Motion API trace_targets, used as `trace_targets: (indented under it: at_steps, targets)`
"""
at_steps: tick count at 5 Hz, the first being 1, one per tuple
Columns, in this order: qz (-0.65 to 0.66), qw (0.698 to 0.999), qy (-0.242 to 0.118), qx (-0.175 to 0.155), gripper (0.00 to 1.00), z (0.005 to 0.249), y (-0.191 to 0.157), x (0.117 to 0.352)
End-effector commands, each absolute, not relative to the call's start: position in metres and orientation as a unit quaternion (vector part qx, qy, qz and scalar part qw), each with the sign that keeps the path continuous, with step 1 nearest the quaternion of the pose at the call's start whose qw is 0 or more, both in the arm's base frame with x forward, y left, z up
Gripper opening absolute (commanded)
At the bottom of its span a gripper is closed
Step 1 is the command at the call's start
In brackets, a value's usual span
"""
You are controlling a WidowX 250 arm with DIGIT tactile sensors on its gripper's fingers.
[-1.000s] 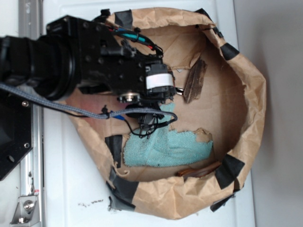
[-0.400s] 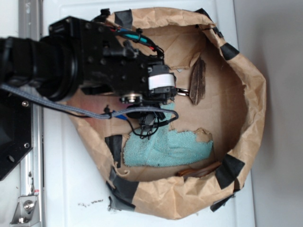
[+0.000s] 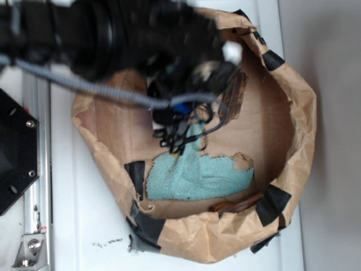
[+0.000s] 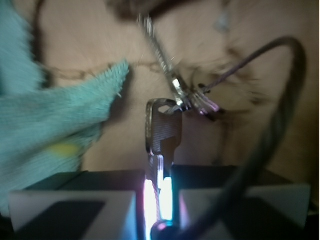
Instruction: Grab the silver keys.
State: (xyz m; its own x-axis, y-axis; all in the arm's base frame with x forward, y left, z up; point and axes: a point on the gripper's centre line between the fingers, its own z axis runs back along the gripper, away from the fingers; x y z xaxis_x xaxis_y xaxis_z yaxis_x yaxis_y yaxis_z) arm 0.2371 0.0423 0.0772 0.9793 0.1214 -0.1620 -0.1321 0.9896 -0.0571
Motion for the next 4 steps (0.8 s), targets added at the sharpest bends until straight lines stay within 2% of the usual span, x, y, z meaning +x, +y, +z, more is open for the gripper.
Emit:
trace_targets:
  at_steps: [1, 2, 4]
  targets:
    - [0.062, 0.992, 0.054, -0.092, 0.00, 0.167, 0.040, 0.242]
    - [0.053, 0.993, 0.043, -0.093, 0.00, 0.164, 0.035, 0.245]
    - [0.091, 0.991, -0.058, -0.083, 0.00, 0.154, 0.016, 0.248]
